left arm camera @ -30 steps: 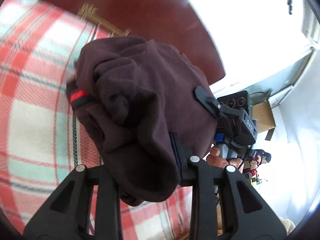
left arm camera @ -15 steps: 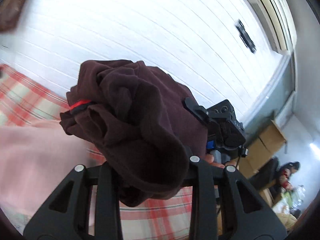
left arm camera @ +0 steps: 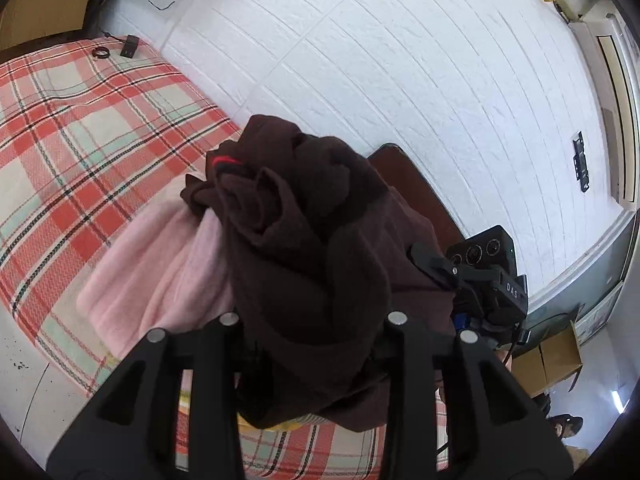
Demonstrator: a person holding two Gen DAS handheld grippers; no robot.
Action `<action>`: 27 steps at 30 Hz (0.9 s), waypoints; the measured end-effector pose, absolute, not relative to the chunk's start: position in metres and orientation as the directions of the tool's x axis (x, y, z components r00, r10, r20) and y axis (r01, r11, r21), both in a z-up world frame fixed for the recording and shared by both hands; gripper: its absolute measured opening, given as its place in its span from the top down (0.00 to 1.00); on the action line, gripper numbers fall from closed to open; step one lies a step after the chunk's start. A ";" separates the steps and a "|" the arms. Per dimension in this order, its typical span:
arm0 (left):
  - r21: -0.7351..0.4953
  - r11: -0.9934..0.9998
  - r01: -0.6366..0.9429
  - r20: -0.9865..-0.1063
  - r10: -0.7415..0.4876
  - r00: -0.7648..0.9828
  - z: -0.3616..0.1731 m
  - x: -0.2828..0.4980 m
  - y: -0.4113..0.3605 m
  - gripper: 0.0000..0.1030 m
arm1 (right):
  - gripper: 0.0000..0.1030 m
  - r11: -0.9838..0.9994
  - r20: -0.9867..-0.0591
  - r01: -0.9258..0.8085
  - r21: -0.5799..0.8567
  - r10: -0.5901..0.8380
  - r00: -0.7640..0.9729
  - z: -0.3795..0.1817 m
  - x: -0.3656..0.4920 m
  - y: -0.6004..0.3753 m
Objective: Fold clothes
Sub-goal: 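Carry the sweatshirt with both grippers onto the pink sweater stack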
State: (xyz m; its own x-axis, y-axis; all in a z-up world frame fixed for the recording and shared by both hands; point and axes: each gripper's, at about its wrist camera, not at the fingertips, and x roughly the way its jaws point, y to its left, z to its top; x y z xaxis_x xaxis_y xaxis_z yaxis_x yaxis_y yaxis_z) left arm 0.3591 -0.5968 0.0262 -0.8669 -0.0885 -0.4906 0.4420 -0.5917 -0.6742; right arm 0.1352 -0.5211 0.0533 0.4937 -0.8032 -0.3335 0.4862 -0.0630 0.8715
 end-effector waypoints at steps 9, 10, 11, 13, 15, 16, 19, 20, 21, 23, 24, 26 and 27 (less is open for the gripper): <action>-0.616 -0.657 0.435 -0.494 -0.108 -0.863 0.030 0.375 -0.605 0.61 | 0.59 -0.052 -0.368 0.572 0.818 -0.813 0.452 0.087 0.142 -0.521; -0.622 -0.647 0.442 -0.503 -0.102 -0.858 0.028 0.374 -0.603 0.60 | 0.55 -0.065 -0.385 0.583 0.810 -0.808 0.446 0.083 0.143 -0.522; -0.625 -0.641 0.445 -0.509 -0.098 -0.855 0.027 0.373 -0.601 0.60 | 0.55 -0.087 -0.409 0.586 0.805 -0.798 0.443 0.077 0.143 -0.524; -0.621 -0.649 0.439 -0.497 -0.107 -0.861 0.027 0.374 -0.598 0.58 | 0.53 -0.089 -0.424 0.601 0.794 -0.791 0.442 0.078 0.141 -0.519; -0.587 -0.674 0.448 -0.492 -0.143 -0.859 0.035 0.374 -0.589 0.51 | 0.47 -0.083 -0.438 0.632 0.771 -0.789 0.432 0.086 0.143 -0.511; -0.572 -0.680 0.459 -0.493 -0.162 -0.855 0.038 0.375 -0.586 0.44 | 0.44 -0.080 -0.446 0.649 0.756 -0.789 0.422 0.092 0.144 -0.507; -0.548 -0.681 0.486 -0.493 -0.206 -0.845 0.043 0.374 -0.582 0.32 | 0.36 -0.080 -0.468 0.696 0.713 -0.794 0.388 0.101 0.145 -0.496; -0.545 -0.679 0.492 -0.492 -0.216 -0.844 0.044 0.375 -0.582 0.32 | 0.35 -0.075 -0.469 0.705 0.705 -0.796 0.384 0.103 0.145 -0.493; -0.549 -0.675 0.493 -0.489 -0.218 -0.844 0.045 0.376 -0.583 0.32 | 0.35 -0.075 -0.470 0.707 0.703 -0.795 0.384 0.103 0.145 -0.492; -0.557 -0.668 0.494 -0.484 -0.222 -0.846 0.046 0.378 -0.583 0.32 | 0.35 -0.076 -0.471 0.700 0.710 -0.790 0.391 0.101 0.143 -0.489; -0.557 -0.667 0.496 -0.483 -0.225 -0.846 0.047 0.380 -0.583 0.32 | 0.35 -0.075 -0.468 0.694 0.716 -0.789 0.399 0.099 0.143 -0.487; -0.556 -0.665 0.499 -0.481 -0.233 -0.845 0.049 0.384 -0.583 0.32 | 0.35 -0.074 -0.462 0.686 0.724 -0.790 0.403 0.098 0.142 -0.485; -0.555 -0.664 0.502 -0.480 -0.237 -0.845 0.049 0.386 -0.583 0.32 | 0.35 -0.071 -0.459 0.684 0.726 -0.790 0.406 0.097 0.142 -0.484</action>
State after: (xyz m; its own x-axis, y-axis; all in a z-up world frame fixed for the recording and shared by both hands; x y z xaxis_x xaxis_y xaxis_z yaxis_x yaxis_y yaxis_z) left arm 0.3860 -0.5830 0.0493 -0.8446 -0.2370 -0.4802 0.5017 -0.6635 -0.5550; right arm 0.1418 -0.4836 0.0974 0.4056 -0.7902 -0.4594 0.6839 -0.0711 0.7261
